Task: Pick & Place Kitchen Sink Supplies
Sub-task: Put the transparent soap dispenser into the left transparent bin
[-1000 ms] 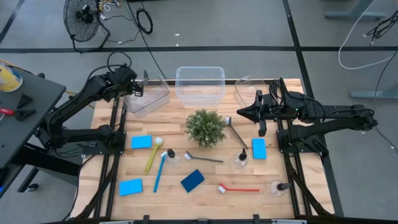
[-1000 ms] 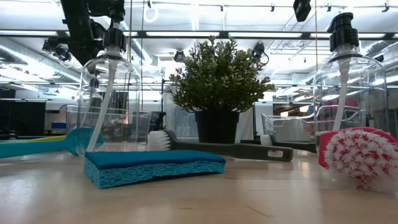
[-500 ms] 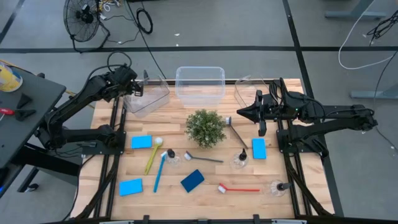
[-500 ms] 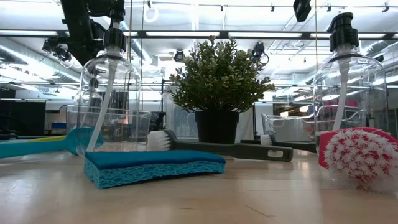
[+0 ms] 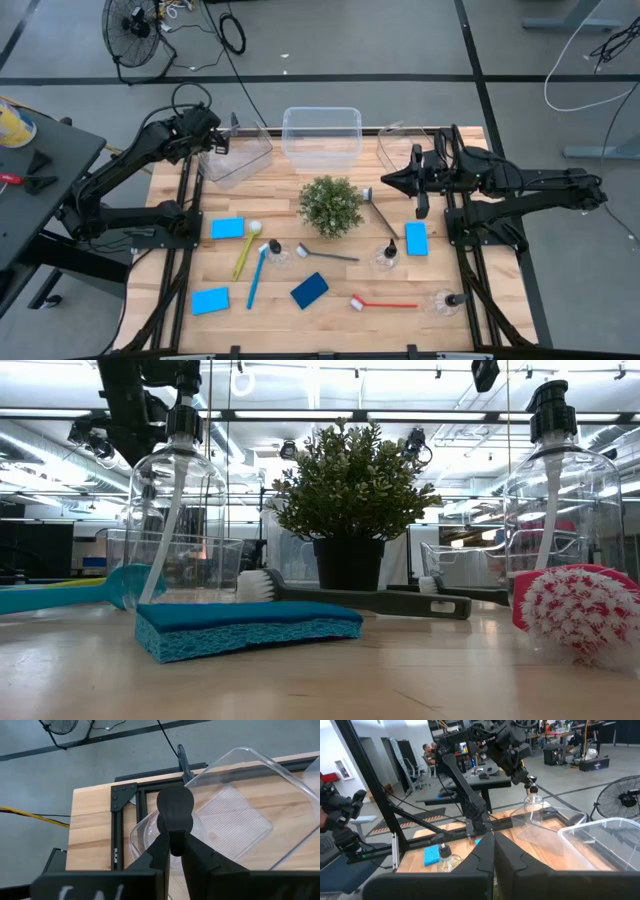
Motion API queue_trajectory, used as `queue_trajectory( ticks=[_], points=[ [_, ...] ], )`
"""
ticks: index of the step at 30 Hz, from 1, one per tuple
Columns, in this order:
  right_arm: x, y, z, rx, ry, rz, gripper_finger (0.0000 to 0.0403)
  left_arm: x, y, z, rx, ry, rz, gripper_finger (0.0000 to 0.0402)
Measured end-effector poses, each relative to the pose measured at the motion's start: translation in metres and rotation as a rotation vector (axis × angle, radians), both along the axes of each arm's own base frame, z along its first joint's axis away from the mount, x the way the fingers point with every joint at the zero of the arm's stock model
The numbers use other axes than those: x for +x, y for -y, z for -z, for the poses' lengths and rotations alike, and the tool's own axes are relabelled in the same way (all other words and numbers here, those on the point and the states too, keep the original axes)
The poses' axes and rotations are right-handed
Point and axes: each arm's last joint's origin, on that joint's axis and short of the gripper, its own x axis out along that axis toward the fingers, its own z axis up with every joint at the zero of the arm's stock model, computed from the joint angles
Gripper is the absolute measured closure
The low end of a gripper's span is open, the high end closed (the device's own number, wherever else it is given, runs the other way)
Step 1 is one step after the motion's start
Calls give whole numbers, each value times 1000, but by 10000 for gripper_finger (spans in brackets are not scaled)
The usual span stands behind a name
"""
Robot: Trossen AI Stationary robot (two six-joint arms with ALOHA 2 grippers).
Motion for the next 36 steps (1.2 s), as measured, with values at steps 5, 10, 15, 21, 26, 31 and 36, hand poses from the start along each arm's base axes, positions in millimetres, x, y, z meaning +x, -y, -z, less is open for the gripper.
queue_trajectory(
  ticks=[5,10,15,21,26,31,36],
  points=[
    [0,0,-1,-4,10,0,394,0,0,0,13,-11,-11,359],
    [0,0,-1,-4,10,-1,394,0,0,0,13,-5,-17,358],
    [0,0,-1,-4,10,-13,394,-2,1,1,-17,-31,8,358],
    [0,0,-1,-4,10,-17,394,-3,3,2,-36,-42,14,358],
    [0,0,-1,-4,11,-17,394,-2,3,2,-45,-35,21,354],
    [0,0,-1,-4,11,-17,394,-3,3,2,-50,-41,20,322],
    [0,-1,-1,-4,11,-19,394,-4,4,3,-54,-41,-10,283]
  ],
)
